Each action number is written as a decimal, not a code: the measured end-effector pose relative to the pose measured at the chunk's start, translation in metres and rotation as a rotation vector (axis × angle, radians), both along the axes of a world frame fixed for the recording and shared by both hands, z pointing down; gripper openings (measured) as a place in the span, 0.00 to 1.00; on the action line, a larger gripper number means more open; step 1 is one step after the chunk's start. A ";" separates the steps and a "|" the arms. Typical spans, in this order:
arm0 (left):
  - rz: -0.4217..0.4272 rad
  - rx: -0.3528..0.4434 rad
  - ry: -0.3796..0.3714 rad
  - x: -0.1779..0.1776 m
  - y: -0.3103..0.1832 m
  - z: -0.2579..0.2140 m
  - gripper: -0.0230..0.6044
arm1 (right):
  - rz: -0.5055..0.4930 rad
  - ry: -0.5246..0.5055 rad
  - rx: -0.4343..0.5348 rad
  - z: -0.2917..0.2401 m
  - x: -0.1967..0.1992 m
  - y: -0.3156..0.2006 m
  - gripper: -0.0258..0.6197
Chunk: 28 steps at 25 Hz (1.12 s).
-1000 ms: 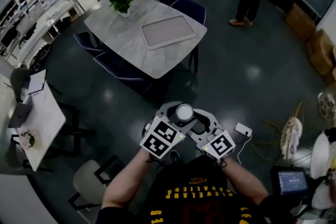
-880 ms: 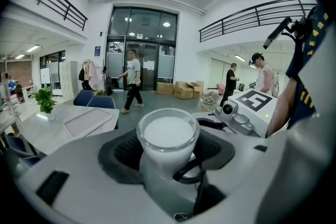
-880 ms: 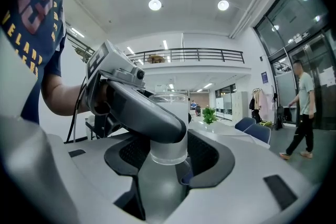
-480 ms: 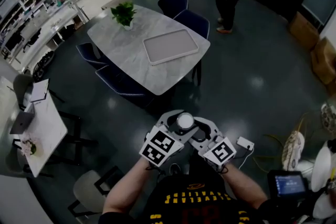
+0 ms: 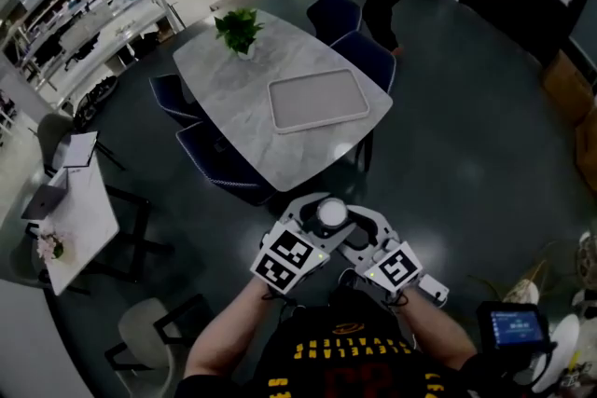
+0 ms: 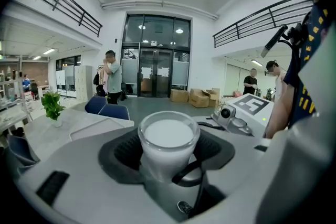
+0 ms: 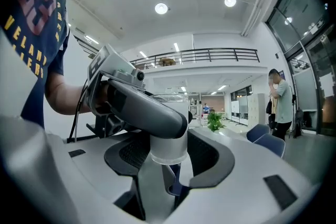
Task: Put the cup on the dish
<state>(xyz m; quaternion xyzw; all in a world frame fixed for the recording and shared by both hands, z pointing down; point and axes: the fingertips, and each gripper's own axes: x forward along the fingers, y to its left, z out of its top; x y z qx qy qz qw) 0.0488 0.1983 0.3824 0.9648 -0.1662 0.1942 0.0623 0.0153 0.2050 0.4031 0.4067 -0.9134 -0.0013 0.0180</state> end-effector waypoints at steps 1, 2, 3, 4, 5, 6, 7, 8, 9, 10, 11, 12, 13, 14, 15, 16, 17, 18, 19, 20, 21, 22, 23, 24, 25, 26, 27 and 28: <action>-0.013 0.000 0.001 0.006 -0.006 -0.001 0.46 | -0.014 0.004 0.002 -0.001 0.006 -0.006 0.39; -0.027 0.000 0.001 0.011 -0.013 -0.002 0.46 | -0.027 0.007 0.006 -0.003 0.012 -0.012 0.39; -0.040 0.001 0.000 0.016 -0.018 -0.004 0.46 | -0.039 0.009 0.007 -0.004 0.017 -0.017 0.39; -0.053 0.002 -0.002 0.021 -0.024 -0.004 0.46 | -0.051 0.010 0.006 -0.005 0.021 -0.022 0.39; -0.066 0.003 -0.004 0.024 -0.029 -0.004 0.46 | -0.063 0.013 0.004 -0.004 0.025 -0.027 0.39; -0.079 0.003 -0.006 0.027 -0.033 -0.004 0.46 | -0.076 0.016 0.005 -0.004 0.028 -0.031 0.39; -0.091 0.003 -0.008 0.029 -0.037 -0.003 0.46 | -0.089 0.020 0.006 -0.003 0.030 -0.035 0.39; -0.101 0.003 -0.009 0.031 -0.040 -0.002 0.46 | -0.100 0.021 0.008 -0.002 0.032 -0.037 0.39; -0.111 0.004 -0.010 0.033 -0.043 -0.002 0.46 | -0.109 0.020 0.008 -0.002 0.034 -0.040 0.39; -0.118 0.005 -0.012 0.035 -0.045 -0.001 0.46 | -0.117 0.020 0.009 -0.001 0.036 -0.042 0.39; -0.124 0.005 -0.014 0.037 -0.048 -0.001 0.46 | -0.124 0.021 0.010 -0.001 0.039 -0.045 0.39; -0.128 0.005 -0.015 0.040 -0.051 0.000 0.46 | -0.129 0.021 0.011 -0.001 0.041 -0.048 0.39; -0.130 0.005 -0.017 0.042 -0.055 0.000 0.46 | -0.134 0.021 0.012 -0.001 0.044 -0.051 0.39; -0.133 0.003 -0.019 0.045 -0.058 0.000 0.46 | -0.139 0.022 0.012 -0.001 0.046 -0.054 0.39; -0.137 0.002 -0.019 0.047 -0.062 0.000 0.46 | -0.144 0.023 0.011 -0.001 0.048 -0.058 0.39; -0.140 0.000 -0.020 0.049 -0.066 0.001 0.46 | -0.147 0.023 0.010 0.000 0.051 -0.062 0.39; -0.143 -0.002 -0.020 0.051 -0.071 0.002 0.46 | -0.149 0.023 0.008 0.001 0.052 -0.066 0.39; -0.144 -0.005 -0.020 0.053 -0.075 0.004 0.46 | -0.150 0.023 0.005 0.003 0.054 -0.071 0.39; -0.144 -0.008 -0.022 0.055 -0.079 0.006 0.46 | -0.150 0.024 0.002 0.005 0.056 -0.075 0.39; -0.142 -0.011 -0.023 0.057 -0.084 0.008 0.46 | -0.148 0.025 -0.001 0.007 0.058 -0.079 0.39; -0.141 -0.015 -0.024 0.059 -0.088 0.010 0.46 | -0.146 0.028 -0.007 0.010 0.060 -0.084 0.39; -0.139 -0.016 -0.026 0.061 -0.093 0.012 0.46 | -0.144 0.031 -0.013 0.012 0.062 -0.088 0.39; -0.137 -0.017 -0.027 0.063 -0.098 0.013 0.46 | -0.142 0.034 -0.017 0.013 0.064 -0.094 0.39; -0.134 -0.015 -0.028 0.065 -0.104 0.014 0.46 | -0.140 0.036 -0.018 0.014 0.066 -0.099 0.39; -0.132 -0.013 -0.030 0.066 -0.109 0.014 0.46 | -0.139 0.037 -0.016 0.014 0.067 -0.105 0.39; -0.129 -0.011 -0.032 0.068 -0.115 0.015 0.46 | -0.138 0.037 -0.015 0.014 0.069 -0.111 0.39; -0.125 -0.008 -0.034 0.069 -0.121 0.014 0.46 | -0.136 0.038 -0.015 0.014 0.070 -0.117 0.39; -0.122 -0.005 -0.036 0.070 -0.128 0.014 0.46 | -0.135 0.038 -0.016 0.013 0.071 -0.124 0.39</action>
